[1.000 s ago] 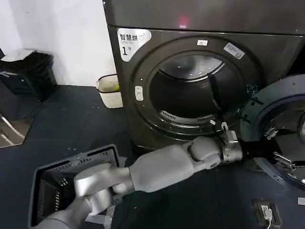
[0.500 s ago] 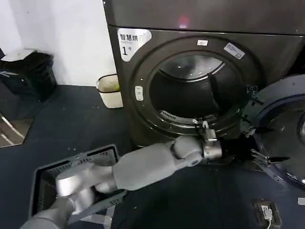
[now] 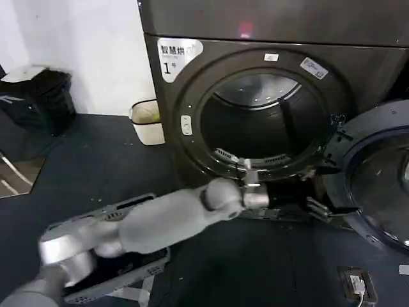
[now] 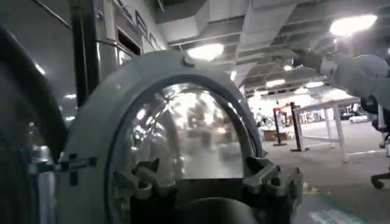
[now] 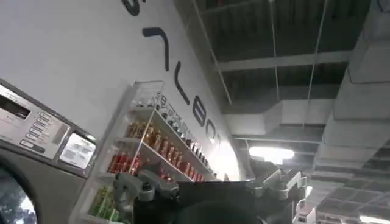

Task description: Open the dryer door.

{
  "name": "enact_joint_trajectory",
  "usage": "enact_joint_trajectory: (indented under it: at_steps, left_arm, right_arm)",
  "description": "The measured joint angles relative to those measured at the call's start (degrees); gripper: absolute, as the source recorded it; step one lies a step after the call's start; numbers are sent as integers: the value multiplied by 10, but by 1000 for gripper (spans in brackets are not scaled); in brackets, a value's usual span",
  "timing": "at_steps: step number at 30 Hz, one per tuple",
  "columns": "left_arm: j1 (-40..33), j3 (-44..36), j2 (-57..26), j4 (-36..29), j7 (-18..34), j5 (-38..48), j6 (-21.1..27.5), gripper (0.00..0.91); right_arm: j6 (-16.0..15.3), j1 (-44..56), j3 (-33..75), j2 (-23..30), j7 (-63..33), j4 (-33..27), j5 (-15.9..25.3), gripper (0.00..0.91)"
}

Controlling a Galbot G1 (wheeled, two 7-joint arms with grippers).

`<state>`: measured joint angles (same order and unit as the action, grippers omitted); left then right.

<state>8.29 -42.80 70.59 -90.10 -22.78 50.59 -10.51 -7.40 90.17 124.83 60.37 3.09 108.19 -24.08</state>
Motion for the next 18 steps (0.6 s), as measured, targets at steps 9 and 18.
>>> enact_joint_trajectory:
  at_steps: [9,18]
  left_arm:
    - [11,1,-88,-55,0,6,-11,907]
    - [15,7,-178,-96,5,-3,-13,907]
  right_arm:
    - [-1,-7,-6,-1,0,1,1,907]
    - [-1,-5,-4,-3,1,1,3,907]
